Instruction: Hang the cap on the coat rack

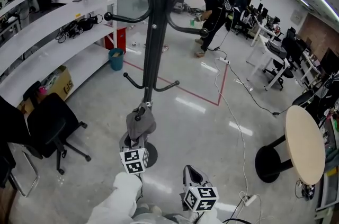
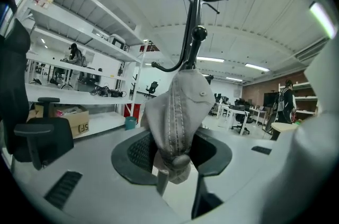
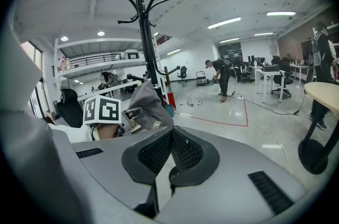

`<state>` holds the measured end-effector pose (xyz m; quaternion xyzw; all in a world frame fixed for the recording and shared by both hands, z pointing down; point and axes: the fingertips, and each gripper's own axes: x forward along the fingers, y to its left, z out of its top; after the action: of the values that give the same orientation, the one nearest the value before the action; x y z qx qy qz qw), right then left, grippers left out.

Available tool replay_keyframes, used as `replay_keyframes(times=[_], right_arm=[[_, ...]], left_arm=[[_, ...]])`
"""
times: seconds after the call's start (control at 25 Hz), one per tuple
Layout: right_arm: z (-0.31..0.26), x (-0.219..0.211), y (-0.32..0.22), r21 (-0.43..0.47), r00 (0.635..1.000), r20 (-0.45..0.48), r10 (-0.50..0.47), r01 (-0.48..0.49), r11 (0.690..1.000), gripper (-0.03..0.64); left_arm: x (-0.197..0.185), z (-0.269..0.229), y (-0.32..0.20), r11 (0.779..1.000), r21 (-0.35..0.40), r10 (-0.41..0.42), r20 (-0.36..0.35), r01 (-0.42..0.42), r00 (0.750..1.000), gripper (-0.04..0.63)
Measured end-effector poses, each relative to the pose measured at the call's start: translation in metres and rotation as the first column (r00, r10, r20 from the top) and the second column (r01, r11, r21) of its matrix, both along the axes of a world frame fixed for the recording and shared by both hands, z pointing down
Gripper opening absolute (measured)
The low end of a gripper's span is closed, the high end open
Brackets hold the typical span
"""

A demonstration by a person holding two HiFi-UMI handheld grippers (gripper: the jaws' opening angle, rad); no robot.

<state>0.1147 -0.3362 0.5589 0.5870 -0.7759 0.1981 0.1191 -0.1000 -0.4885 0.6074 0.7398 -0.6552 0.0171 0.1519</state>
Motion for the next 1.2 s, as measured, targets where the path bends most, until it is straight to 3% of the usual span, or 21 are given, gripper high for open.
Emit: replay_keyframes(times=[0.16, 0.32, 0.84, 1.0, 1.2], right_arm=[[0.001, -0.001, 0.004, 0.0, 1.0, 0.002, -0.011, 0.011, 1.0, 0.009], [0.0, -0.005, 0.006, 0.005, 1.0, 0.003, -0.025, 0.025, 1.0, 0.01], [0.003, -0.045, 0.004, 0.024, 0.989, 0.02, -0.147, 0.147, 0.989, 0.011], [-0.002, -0.059, 0.005, 0.043, 0.981, 0.029, -0.19, 0.189, 0.981, 0.01], [-0.006, -0.078, 0.012, 0.064, 0.964, 0.044, -0.261, 0.258, 0.964, 0.01]], left_arm=[[0.0, 0.0, 0.008, 1.0, 0.022, -0.004, 0.009, 0.004, 1.0, 0.17], [0.001, -0.001, 0.026, 1.0, 0.031, 0.006, 0.002, -0.006, 1.0, 0.18], [0.007, -0.073, 0.113, 0.986, 0.168, 0.031, -0.149, -0.006, 0.988, 0.179], [0.01, -0.092, 0.135, 0.984, 0.176, 0.045, -0.19, -0.011, 0.981, 0.179], [0.018, -0.1, 0.164, 0.987, 0.16, 0.055, -0.18, -0.026, 0.982, 0.174]])
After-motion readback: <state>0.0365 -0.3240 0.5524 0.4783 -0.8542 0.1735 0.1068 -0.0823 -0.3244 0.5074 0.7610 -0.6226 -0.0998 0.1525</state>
